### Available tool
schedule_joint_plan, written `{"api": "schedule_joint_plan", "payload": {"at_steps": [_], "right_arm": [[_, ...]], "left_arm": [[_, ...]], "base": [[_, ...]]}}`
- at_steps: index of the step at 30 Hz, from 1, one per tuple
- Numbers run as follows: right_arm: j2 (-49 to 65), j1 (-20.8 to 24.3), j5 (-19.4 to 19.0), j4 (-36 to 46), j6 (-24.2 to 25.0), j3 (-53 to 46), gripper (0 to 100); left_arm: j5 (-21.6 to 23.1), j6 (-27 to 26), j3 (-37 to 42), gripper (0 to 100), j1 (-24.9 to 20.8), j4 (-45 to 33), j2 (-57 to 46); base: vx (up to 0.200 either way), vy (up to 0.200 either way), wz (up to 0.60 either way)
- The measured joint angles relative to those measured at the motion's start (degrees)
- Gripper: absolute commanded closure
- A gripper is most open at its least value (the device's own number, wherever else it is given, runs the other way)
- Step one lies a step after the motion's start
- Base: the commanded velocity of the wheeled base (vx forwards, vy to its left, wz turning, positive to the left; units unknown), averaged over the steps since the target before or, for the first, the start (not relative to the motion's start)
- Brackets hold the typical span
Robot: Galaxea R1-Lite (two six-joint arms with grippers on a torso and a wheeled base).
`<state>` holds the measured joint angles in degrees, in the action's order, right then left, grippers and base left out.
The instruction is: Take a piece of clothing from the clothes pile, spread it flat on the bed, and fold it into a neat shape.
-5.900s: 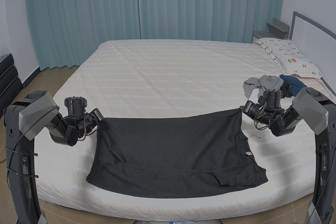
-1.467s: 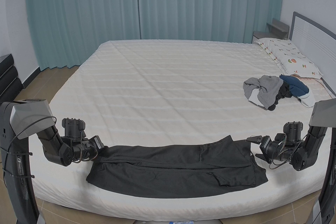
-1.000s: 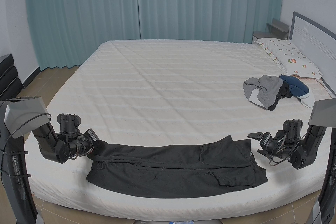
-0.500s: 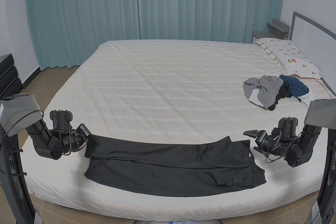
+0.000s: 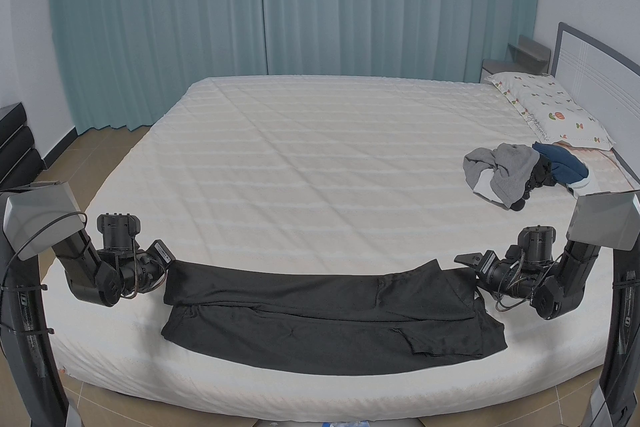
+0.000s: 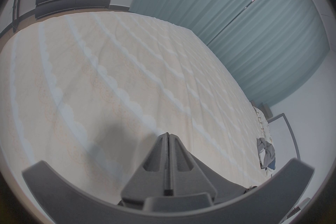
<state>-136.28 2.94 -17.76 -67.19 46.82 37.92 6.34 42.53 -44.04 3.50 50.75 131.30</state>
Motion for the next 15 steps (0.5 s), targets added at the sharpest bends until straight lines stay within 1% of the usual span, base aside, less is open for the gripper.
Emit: {"api": "schedule_joint_plan", "payload": {"at_steps": [9, 15], "right_arm": [[-0.8, -1.1, 0.0, 0.0, -0.1, 1.3, 100], [-1.1, -2.7, 0.0, 0.0, -0.1, 3.6, 100]], "left_arm": [[0.0, 0.0, 0.1, 100, 0.0, 0.0, 0.3], [0.0, 0.0, 0.2, 100, 0.0, 0.0, 0.4]], "base": [[0.0, 0.0, 0.0], [0.0, 0.0, 0.0]]}}
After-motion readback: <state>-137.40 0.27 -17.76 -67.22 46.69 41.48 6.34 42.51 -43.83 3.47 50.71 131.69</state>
